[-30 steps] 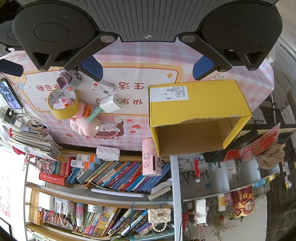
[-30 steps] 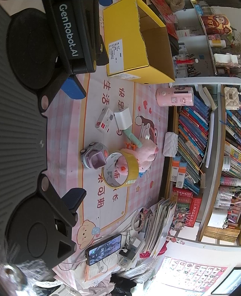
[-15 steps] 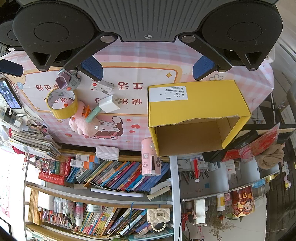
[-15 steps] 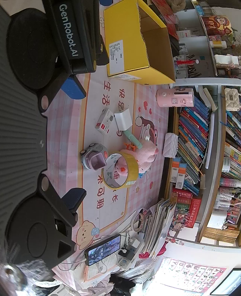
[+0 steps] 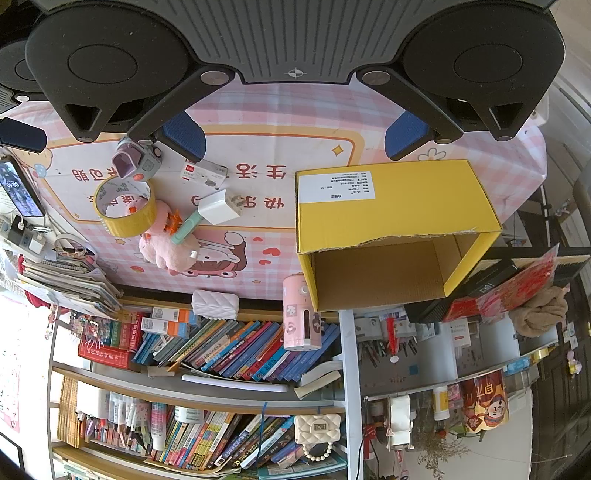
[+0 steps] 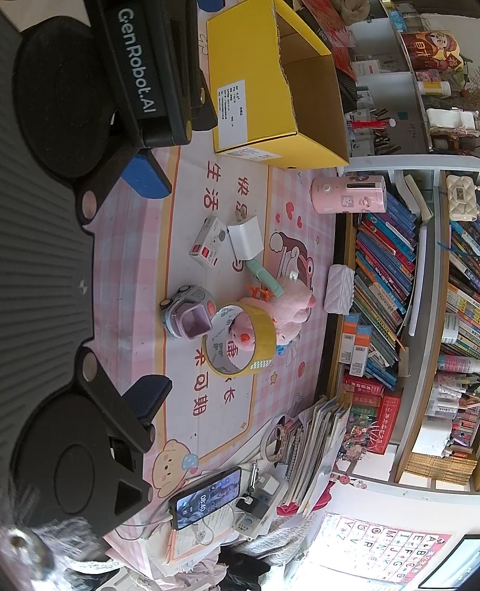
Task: Organize objects
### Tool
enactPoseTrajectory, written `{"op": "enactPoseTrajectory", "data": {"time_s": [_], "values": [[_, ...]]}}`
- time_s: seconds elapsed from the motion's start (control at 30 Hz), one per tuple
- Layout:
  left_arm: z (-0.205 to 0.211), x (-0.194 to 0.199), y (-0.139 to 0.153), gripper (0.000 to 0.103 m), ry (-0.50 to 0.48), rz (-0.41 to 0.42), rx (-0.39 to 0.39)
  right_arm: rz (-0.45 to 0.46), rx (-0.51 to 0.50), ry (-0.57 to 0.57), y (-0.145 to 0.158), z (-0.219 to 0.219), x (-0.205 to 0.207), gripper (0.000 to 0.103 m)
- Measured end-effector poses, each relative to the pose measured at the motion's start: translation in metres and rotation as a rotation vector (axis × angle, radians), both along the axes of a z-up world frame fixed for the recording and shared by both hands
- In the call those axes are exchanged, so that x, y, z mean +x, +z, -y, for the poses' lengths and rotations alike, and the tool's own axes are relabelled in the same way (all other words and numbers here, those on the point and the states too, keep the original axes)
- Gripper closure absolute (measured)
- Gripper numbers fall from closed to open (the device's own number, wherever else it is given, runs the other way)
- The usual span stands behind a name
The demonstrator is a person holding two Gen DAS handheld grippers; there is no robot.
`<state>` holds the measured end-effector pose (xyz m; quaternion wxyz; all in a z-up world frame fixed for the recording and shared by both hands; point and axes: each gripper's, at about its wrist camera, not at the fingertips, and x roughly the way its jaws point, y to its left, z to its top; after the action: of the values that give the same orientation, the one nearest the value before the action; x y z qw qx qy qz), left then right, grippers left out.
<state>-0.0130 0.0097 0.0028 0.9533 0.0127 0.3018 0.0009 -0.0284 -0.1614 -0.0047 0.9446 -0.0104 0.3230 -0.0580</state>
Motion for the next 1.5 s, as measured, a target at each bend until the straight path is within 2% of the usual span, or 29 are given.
{"op": "enactPoseTrajectory", "data": {"time_s": [1.5], "values": [[-0.0054,0.0007,-0.002,0.0,-0.006,-0.002,0.002,-0.003,-0.01,0.016,-0.003,-0.0084,0.0041,0.001]]}}
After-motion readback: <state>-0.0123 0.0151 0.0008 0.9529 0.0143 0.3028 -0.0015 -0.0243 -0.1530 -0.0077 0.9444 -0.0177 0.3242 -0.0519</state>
